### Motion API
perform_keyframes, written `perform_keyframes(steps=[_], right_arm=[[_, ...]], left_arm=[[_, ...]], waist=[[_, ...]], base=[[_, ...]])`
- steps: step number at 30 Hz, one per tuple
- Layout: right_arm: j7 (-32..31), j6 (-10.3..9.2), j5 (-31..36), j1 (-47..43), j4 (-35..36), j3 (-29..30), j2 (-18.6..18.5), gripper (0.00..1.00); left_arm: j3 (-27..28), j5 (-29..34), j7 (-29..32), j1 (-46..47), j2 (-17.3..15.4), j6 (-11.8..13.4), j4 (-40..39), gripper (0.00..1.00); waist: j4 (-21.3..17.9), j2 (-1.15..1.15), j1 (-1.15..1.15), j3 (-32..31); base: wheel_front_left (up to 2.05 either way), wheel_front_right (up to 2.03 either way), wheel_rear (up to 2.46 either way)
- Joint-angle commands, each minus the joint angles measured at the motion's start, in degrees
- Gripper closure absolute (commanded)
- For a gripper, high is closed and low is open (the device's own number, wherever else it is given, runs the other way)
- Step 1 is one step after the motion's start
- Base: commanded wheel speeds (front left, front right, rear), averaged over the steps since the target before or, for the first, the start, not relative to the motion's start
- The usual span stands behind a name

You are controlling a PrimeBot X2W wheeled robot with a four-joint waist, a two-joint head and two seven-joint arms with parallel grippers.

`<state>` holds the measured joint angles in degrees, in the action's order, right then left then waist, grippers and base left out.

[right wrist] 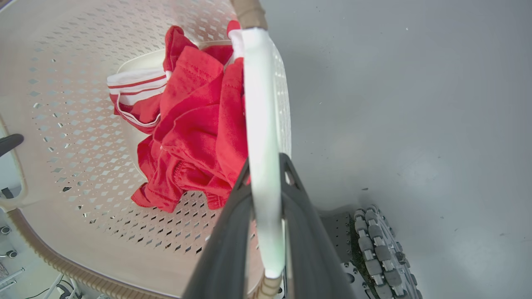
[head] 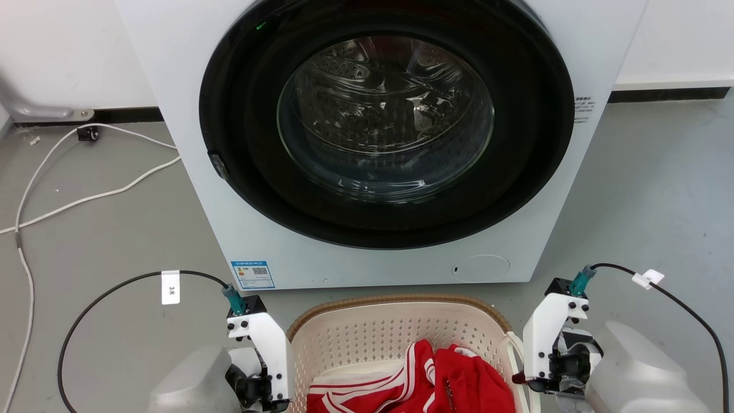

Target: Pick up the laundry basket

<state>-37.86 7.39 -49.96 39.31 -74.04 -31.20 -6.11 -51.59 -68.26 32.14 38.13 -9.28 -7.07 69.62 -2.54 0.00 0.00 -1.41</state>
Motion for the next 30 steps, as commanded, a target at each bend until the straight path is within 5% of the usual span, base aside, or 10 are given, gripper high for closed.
perform_keyframes(steps=[1, 30], right_arm=[[0.0, 0.18, -0.1, 0.3, 0.3, 0.2, 1.5, 1.0], [-0.4, 0.18, 1.1, -0.1, 0.3, 2.0, 1.9, 1.0]], left_arm=[[0.0, -0.4, -0.2, 1.3, 1.4, -0.7, -0.7, 1.0], [-1.5, -2.0, -1.3, 1.6, 1.3, -0.7, -0.7, 1.0]], waist=[[0.0, 0.0, 0.0, 0.0], [-0.1, 0.0, 0.0, 0.4]], base=[[0.0, 0.0, 0.0], [0.0, 0.0, 0.0]])
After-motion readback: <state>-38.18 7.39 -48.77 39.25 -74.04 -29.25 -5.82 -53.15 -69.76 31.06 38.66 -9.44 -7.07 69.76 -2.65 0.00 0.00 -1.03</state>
